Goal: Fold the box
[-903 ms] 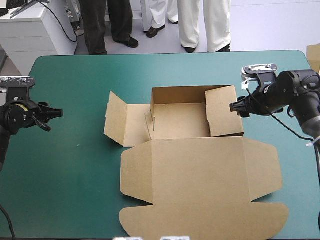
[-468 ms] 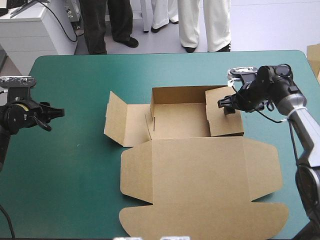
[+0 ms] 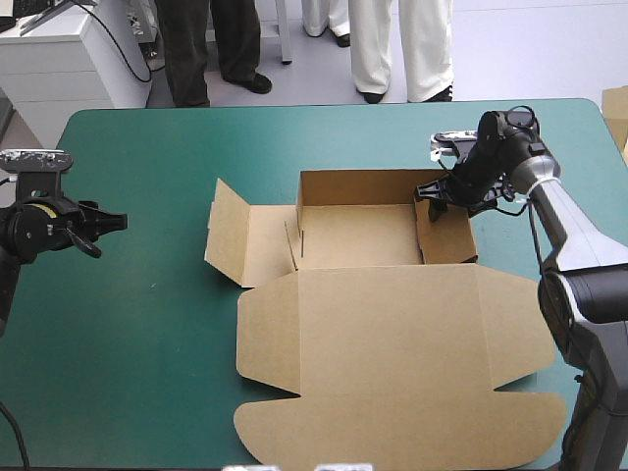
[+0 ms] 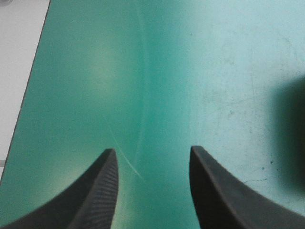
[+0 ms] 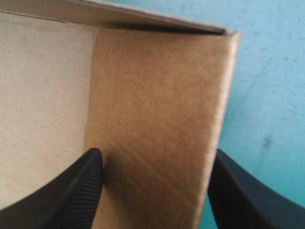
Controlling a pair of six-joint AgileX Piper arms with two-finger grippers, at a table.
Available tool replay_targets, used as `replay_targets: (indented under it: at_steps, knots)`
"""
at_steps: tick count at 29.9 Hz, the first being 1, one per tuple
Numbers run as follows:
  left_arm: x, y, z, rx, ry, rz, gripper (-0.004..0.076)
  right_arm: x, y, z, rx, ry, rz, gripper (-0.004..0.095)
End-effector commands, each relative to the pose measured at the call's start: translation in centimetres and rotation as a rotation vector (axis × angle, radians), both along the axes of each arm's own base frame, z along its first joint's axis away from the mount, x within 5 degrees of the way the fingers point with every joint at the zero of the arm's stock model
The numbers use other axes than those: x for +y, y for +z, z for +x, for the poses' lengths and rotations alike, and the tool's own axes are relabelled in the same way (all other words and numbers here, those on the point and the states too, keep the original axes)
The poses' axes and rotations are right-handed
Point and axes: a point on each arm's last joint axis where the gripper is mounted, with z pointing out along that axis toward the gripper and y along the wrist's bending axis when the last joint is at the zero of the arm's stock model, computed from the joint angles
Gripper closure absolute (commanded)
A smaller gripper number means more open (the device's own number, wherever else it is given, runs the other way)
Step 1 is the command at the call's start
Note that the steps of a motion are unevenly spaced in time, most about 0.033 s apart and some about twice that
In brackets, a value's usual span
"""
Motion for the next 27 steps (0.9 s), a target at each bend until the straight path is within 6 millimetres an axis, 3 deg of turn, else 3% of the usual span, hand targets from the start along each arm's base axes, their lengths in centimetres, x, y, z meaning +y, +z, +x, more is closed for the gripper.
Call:
replay_targets:
  at_steps: [1, 6, 13, 17, 27]
  knots:
    - [0.0, 1.6, -0.3, -0.092, -0.002, 0.006, 0.0392, -0.2, 3.0, -0.7, -0.061, 0.000, 0.004, 0.0483]
    - [-0.1, 1.6, -0.3, -0.092, -0.009, 0.002, 0.0393, -0.2, 3.0, -0.7, -0.060, 0.003, 0.004, 0.0932]
    - [-0.1, 1.6, -0.3, -0.088, -0.020, 0.013, 0.0393, -0.2, 3.1, -0.8, -0.066, 0.019, 0.005, 0.0918]
    - [-0.1, 1.6, -0.3, -0.088, -0.029, 0.026, 0.0393, -0.2, 4.2, -1.2, -0.100, 0.024, 0.023, 0.0925]
    - [-0.1, 1.6, -0.3, -0.088, -0.030, 0.028, 0.0393, -1.3, 10.7, -2.8, -0.313, 0.003, 0.155, 0.0931]
